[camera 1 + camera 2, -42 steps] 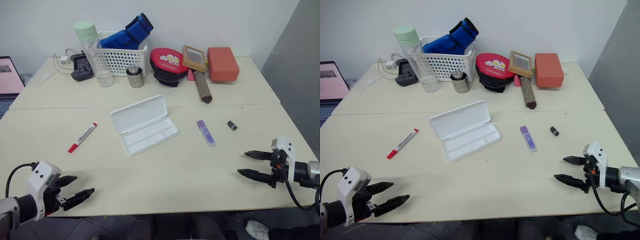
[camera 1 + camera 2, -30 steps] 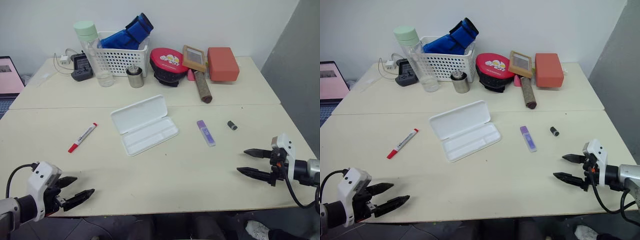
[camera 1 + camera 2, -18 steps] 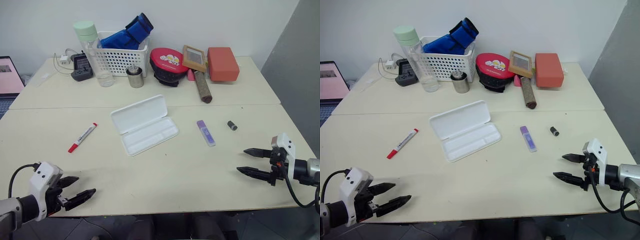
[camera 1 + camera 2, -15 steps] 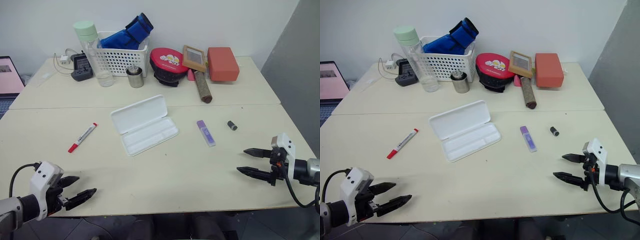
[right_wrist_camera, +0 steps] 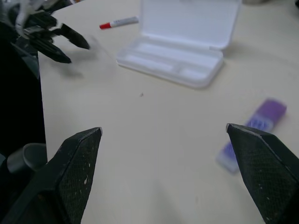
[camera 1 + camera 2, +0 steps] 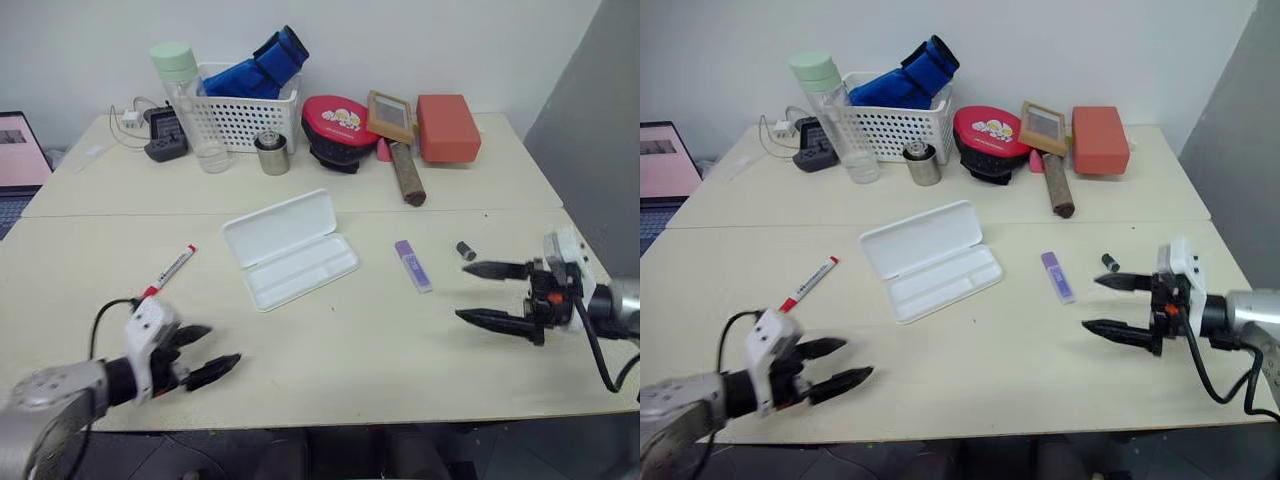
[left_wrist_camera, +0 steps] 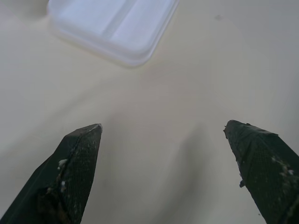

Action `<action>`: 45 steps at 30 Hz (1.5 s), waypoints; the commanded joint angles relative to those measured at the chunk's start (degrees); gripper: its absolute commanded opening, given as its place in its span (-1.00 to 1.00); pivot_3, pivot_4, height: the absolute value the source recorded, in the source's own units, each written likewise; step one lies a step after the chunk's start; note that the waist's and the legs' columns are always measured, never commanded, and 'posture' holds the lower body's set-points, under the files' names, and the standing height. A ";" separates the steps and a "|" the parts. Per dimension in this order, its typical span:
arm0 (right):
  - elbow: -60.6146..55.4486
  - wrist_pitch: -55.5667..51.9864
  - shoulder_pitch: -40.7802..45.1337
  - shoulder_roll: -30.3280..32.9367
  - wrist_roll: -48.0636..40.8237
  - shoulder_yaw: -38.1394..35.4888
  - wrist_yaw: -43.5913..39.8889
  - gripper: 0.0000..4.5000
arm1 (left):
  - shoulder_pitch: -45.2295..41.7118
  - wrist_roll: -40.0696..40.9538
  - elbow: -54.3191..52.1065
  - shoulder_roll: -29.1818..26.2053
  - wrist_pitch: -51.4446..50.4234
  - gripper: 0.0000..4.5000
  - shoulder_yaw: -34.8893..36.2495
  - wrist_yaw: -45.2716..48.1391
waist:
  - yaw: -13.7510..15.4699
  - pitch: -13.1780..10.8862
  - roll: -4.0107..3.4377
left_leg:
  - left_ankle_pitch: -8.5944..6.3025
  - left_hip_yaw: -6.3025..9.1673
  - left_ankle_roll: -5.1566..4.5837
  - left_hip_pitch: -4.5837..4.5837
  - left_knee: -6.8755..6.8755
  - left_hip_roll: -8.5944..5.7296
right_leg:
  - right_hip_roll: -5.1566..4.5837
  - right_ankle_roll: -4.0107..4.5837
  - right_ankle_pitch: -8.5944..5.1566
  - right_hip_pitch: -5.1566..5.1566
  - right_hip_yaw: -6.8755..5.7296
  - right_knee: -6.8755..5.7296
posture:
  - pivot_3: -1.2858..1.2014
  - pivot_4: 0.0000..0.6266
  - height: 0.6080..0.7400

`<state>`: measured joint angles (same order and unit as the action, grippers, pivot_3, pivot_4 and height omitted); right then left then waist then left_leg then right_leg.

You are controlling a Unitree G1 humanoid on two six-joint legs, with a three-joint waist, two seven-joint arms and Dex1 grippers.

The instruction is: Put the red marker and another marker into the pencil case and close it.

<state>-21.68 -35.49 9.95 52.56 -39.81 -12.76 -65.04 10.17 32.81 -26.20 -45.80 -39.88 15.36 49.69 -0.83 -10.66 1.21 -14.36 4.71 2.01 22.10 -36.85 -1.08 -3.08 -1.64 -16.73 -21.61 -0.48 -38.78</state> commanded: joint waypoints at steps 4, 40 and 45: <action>-2.44 2.65 3.88 -2.35 3.71 4.82 3.85 0.99 | -16.08 -4.26 4.86 2.49 1.21 1.00 -12.87 -0.44 | 0.51 0.00 0.01 | 0.00 0.01 0.01 0.14 0.00 -0.11 | 0.02 -0.04 0.02 -0.11 0.01 -0.05 | 0.03 -0.52 1.00; -4.63 3.65 7.43 -5.45 3.00 6.02 7.60 1.00 | -34.84 -20.66 27.01 13.52 11.35 -0.84 -30.26 3.41 | 0.52 0.01 -0.01 | 0.01 0.18 -0.01 0.27 -0.14 -0.21 | 0.03 -0.14 0.03 -0.16 -0.04 -0.13 | 0.03 -0.52 1.00; -4.92 3.21 7.28 -5.27 1.97 4.95 7.67 1.00 | -34.95 -20.56 26.75 13.17 11.86 -0.98 -30.01 4.51 | 0.54 0.01 -0.01 | 0.01 0.19 -0.01 0.28 -0.15 -0.22 | 0.03 -0.14 0.03 -0.16 -0.04 -0.13 | 0.03 -0.52 1.00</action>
<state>-24.67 -32.42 16.54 46.88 -36.49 -5.68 -57.39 -24.81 12.53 0.53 -32.41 -28.21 -14.28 52.97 -0.29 -10.65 1.21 -14.35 4.90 2.00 22.38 -37.00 -1.30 -3.05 -1.79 -16.70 -21.77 -0.52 -38.91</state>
